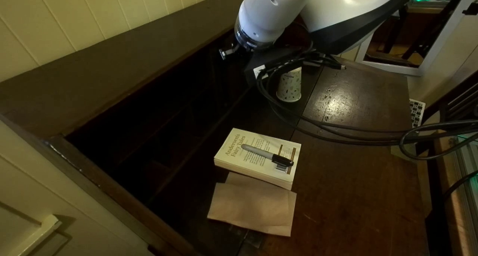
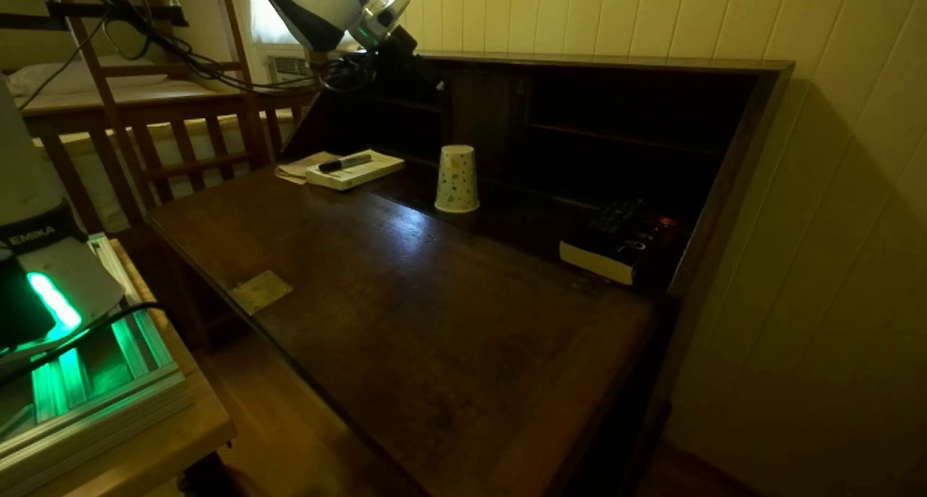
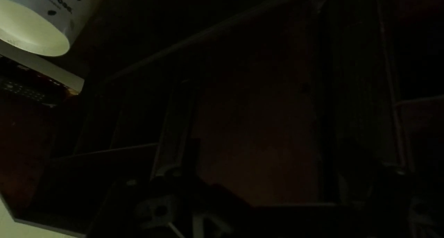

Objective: Open the cabinet door, then out the cup inside and close the cabinet door

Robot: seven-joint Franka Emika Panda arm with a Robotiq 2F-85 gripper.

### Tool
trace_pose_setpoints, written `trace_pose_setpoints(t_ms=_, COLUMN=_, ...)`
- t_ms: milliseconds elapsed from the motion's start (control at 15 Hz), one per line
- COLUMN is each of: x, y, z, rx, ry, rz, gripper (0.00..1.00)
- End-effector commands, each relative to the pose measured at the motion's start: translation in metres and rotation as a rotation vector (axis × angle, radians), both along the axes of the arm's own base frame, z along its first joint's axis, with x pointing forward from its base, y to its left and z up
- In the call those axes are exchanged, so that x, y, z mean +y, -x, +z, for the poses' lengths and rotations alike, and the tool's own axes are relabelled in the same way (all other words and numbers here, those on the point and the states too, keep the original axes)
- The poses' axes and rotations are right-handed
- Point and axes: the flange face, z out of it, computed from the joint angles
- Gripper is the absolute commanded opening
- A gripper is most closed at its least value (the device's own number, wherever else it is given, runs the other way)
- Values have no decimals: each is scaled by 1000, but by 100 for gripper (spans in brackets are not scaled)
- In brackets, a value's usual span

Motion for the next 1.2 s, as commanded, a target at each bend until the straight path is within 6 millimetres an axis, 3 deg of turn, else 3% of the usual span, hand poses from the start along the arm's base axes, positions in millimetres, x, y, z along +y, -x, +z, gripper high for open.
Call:
trace_pose_setpoints(t_ms=0, x=3, y=-13, z=-5, rx=-44, ry=15, rz=6, gripper=100)
trace_pose_setpoints(t_ms=1133, x=1, y=-32, z=-17, rx=-58, ry=5, rz=-15, gripper=100)
